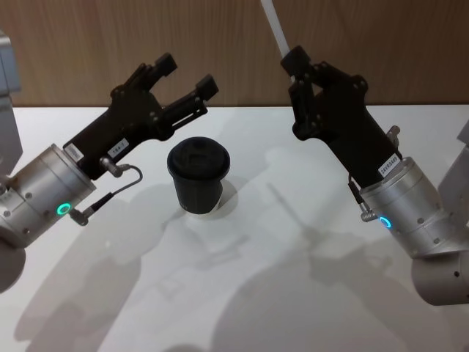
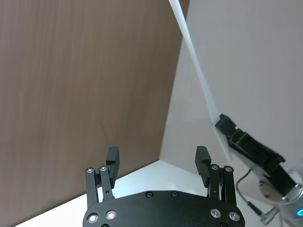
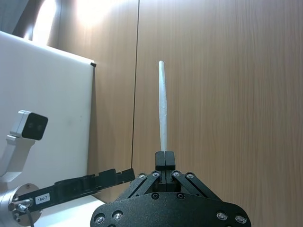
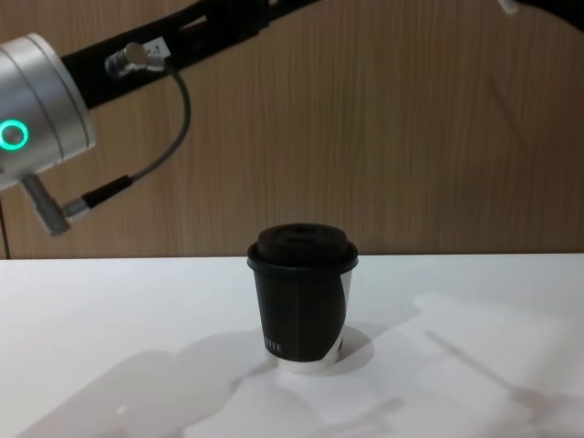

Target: Pick up the straw with one hand, pass it to the other hand, and insert it into the cup.

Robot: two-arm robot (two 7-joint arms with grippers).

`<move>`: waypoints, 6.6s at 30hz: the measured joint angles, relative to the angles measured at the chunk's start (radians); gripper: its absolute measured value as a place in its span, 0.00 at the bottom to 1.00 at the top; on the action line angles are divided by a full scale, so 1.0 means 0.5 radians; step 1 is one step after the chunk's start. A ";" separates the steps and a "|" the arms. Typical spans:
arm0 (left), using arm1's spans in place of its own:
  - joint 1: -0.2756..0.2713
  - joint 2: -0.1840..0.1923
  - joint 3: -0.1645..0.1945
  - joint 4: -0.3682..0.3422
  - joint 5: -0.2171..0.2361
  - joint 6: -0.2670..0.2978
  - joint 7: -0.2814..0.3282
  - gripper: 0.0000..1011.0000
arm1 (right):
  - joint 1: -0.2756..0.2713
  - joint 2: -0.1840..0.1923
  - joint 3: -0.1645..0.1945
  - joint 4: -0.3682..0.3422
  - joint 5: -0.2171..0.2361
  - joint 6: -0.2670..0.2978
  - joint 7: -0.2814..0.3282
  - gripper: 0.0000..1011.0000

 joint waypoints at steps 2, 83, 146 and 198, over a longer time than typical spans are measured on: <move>-0.014 -0.004 0.005 0.012 -0.026 0.008 -0.025 0.99 | 0.000 0.000 0.000 0.000 0.002 -0.001 0.002 0.00; -0.643 -0.306 0.268 0.587 -0.658 0.195 -0.629 0.99 | 0.001 0.000 -0.004 -0.004 0.009 -0.009 0.011 0.00; -0.731 -0.295 0.350 0.620 -0.741 0.102 -0.594 0.00 | 0.001 0.000 -0.004 -0.004 0.009 -0.009 0.012 0.00; -0.581 -0.013 0.394 0.296 -0.059 -0.176 0.131 0.00 | 0.001 0.000 -0.004 -0.004 0.009 -0.009 0.011 0.99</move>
